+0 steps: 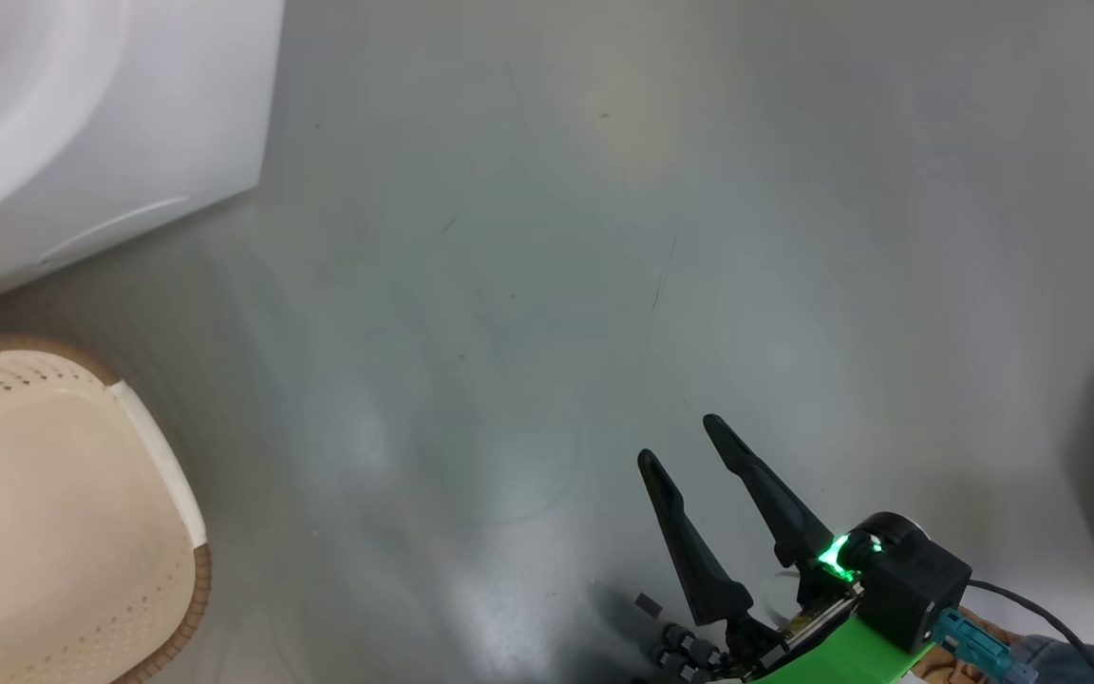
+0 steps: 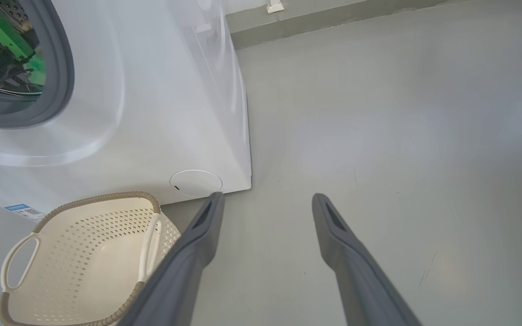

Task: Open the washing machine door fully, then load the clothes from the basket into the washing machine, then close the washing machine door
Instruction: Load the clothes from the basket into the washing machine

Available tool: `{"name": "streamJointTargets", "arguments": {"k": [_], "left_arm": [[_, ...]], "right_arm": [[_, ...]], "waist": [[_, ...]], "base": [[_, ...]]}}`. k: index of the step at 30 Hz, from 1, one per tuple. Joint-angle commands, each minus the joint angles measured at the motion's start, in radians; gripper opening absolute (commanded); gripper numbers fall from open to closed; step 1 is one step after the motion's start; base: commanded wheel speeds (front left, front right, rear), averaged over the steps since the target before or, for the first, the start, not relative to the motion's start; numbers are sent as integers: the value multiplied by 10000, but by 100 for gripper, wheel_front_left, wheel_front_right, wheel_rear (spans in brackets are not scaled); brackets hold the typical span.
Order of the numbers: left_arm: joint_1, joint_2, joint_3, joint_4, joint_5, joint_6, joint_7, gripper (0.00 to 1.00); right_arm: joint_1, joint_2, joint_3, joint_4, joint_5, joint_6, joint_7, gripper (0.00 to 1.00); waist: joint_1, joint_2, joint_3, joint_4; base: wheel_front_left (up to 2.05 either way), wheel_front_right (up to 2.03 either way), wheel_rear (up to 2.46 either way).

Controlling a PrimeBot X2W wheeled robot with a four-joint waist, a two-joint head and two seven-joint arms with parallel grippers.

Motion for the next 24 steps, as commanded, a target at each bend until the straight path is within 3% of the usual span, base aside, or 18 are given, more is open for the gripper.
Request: {"name": "streamJointTargets", "arguments": {"k": [1, 12, 18, 24], "left_arm": [[-75, 533, 3, 17, 125, 169, -18, 100], [-121, 169, -29, 943, 40, 720, -129, 100], [558, -363, 137, 399, -186, 858, -149, 100], [1495, -987, 310, -249, -437, 720, -151, 100]], "right_arm": [[341, -129, 213, -127, 69, 16, -48, 100], [136, -129, 105, 42, 40, 16, -48, 100], [-107, -129, 121, 186, -5, 16, -48, 100], [-396, -129, 145, 339, -121, 16, -48, 100]], "waist": [[0, -1, -115, -26], [0, -1, -581, 350], [0, -1, -931, 780], [0, -1, -1288, 1281]], "base": [[0, 0, 0], [0, 0, 0], [0, 0, 0], [0, 0, 0]]}}
